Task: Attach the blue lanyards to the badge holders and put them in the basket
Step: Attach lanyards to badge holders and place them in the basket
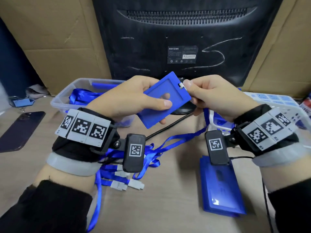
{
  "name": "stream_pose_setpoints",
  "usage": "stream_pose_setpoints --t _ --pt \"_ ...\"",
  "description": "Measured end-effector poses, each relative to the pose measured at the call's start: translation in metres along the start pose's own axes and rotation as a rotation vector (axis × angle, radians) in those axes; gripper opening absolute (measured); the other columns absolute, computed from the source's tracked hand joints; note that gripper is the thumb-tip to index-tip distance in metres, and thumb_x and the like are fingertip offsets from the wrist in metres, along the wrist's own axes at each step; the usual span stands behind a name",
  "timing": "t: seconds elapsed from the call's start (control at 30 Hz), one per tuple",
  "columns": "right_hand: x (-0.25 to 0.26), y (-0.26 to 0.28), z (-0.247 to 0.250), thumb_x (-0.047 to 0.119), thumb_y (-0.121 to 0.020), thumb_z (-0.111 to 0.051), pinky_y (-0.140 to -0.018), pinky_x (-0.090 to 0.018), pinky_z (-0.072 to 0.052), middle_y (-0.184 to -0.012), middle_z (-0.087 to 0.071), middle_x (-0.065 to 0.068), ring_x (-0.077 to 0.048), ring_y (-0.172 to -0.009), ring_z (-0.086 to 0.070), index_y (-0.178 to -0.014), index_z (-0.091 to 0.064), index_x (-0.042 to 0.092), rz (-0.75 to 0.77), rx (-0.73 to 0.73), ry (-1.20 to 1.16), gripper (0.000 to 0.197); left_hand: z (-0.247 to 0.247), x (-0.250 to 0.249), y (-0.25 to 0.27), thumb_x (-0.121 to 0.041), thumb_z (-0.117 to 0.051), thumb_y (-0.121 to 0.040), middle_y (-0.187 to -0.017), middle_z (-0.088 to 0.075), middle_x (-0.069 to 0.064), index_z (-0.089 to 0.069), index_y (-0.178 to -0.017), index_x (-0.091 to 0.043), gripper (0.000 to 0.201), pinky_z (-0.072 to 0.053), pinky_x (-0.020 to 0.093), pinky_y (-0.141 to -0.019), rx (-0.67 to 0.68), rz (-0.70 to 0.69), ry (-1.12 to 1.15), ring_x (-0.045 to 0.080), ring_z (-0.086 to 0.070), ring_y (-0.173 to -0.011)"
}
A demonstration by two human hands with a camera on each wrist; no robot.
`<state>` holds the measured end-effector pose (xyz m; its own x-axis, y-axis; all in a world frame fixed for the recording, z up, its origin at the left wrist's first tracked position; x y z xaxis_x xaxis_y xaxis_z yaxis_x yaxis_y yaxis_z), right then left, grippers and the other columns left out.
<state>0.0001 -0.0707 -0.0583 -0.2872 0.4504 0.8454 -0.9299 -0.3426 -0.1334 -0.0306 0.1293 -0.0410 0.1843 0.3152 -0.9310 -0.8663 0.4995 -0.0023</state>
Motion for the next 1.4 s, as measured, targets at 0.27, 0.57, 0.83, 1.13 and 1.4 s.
stream_pose_setpoints --t 0.27,0.57,0.83,1.13,1.4 --pt "0.042 0.021 -0.045 0.034 -0.109 -0.050 -0.052 -0.034 -0.052 -0.059 -0.049 0.010 -0.012 -0.054 -0.046 -0.089 -0.079 0.021 -0.013 0.188 0.283 0.037 0.016 -0.016 0.036 0.000 -0.062 -0.094 -0.093 -0.076 0.024 -0.063 -0.113 0.000 0.019 -0.063 0.047 -0.063 -0.297 -0.020 -0.015 0.037 -0.078 -0.073" --pt "0.094 0.038 -0.053 0.037 -0.108 -0.054 -0.048 -0.012 -0.036 -0.048 -0.052 0.014 -0.004 -0.042 -0.044 -0.086 -0.079 0.021 0.083 0.183 0.514 0.036 0.001 -0.003 0.060 -0.006 -0.073 -0.083 -0.063 -0.072 -0.015 -0.072 -0.077 -0.029 0.025 -0.057 0.024 -0.063 0.030 0.114 -0.648 -0.003 -0.068 -0.058" --pt "0.061 0.036 -0.039 0.044 -0.092 -0.065 -0.069 -0.034 -0.042 -0.068 -0.058 -0.002 -0.011 -0.066 -0.047 -0.078 -0.071 0.014 0.001 0.067 0.436 0.033 -0.005 -0.015 0.072 -0.018 -0.071 -0.099 -0.086 -0.078 0.003 -0.070 -0.102 -0.014 0.005 -0.060 0.035 -0.070 0.069 0.055 -0.222 0.021 -0.076 -0.079" --pt "0.076 0.053 -0.055 0.040 -0.104 -0.060 -0.053 -0.014 -0.034 -0.055 -0.046 0.013 -0.004 -0.052 -0.042 -0.079 -0.079 0.026 0.034 0.216 0.432 0.035 0.005 -0.004 0.060 -0.016 -0.062 -0.098 -0.101 -0.075 0.019 -0.061 -0.115 -0.007 0.020 -0.062 0.038 -0.054 -0.192 0.172 -0.192 0.027 -0.080 -0.075" --pt "0.100 0.042 -0.050 0.038 -0.105 -0.058 -0.058 -0.026 -0.037 -0.062 -0.056 0.005 -0.007 -0.054 -0.043 -0.079 -0.077 0.030 0.157 0.160 0.551 0.033 -0.016 0.008 0.057 -0.017 -0.083 -0.084 -0.101 -0.073 0.012 -0.075 -0.099 -0.020 0.017 -0.066 0.040 -0.059 0.027 0.174 -0.475 0.027 -0.078 -0.081"
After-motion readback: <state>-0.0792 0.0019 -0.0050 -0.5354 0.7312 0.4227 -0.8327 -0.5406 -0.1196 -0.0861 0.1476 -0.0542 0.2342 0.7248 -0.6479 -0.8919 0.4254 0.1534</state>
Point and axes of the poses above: each hand's wrist, its own y-axis away from the middle knuckle, its own z-axis out of the back of the hand, x = y × z, the point moved 5 cm from there along -y, towards the middle knuckle
